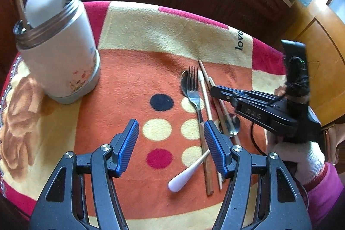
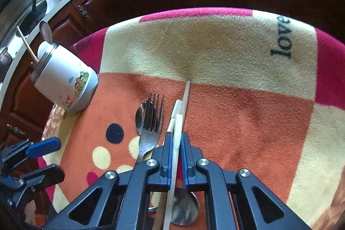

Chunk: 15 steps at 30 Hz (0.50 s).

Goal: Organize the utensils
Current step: 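Lower the right tool onto a light wooden chopstick and close it, then close the left tool on the metal fork while the right tool holds the chopstick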

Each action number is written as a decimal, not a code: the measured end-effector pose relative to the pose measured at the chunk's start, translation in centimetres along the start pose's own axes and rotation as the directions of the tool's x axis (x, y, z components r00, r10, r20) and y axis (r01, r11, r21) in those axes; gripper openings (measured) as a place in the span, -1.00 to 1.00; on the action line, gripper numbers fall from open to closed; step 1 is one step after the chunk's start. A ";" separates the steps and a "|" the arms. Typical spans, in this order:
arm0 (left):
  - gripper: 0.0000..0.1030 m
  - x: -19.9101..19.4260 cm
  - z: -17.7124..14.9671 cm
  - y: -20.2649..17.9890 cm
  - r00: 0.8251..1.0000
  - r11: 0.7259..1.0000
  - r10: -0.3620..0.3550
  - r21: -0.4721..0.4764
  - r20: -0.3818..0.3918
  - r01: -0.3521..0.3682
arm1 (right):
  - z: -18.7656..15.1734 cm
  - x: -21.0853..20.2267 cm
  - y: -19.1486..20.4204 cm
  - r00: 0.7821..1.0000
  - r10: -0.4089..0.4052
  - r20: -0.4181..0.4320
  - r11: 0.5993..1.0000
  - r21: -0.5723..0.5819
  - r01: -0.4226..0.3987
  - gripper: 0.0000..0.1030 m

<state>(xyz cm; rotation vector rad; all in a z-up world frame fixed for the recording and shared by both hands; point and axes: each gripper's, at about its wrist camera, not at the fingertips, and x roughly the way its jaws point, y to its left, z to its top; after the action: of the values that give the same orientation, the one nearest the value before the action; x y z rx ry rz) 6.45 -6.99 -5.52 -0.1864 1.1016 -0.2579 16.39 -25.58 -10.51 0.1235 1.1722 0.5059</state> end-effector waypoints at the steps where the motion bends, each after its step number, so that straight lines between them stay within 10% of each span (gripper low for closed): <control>1: 0.22 0.2 0.2 -0.1 1.000 1.000 -0.004 0.002 -0.002 0.004 | -0.1 -0.3 0.0 1.000 0.002 0.007 1.000 0.002 -0.003 -0.88; 10: 0.20 4.1 1.6 -2.5 0.994 0.997 -0.083 -0.008 -0.067 0.083 | -1.0 -3.2 -5.1 0.999 0.014 0.051 0.991 0.130 -0.020 -0.88; 15: -0.65 6.7 1.9 -4.0 0.990 0.998 -0.053 0.039 -0.128 0.059 | -1.3 -3.4 -5.4 0.998 0.033 0.053 0.991 0.131 -0.040 -0.89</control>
<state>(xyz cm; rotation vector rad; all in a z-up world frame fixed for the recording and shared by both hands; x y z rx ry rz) 10.54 -12.73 -9.30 -0.1648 1.2174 -0.3470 15.88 -32.03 -10.03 0.2709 1.1547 0.4546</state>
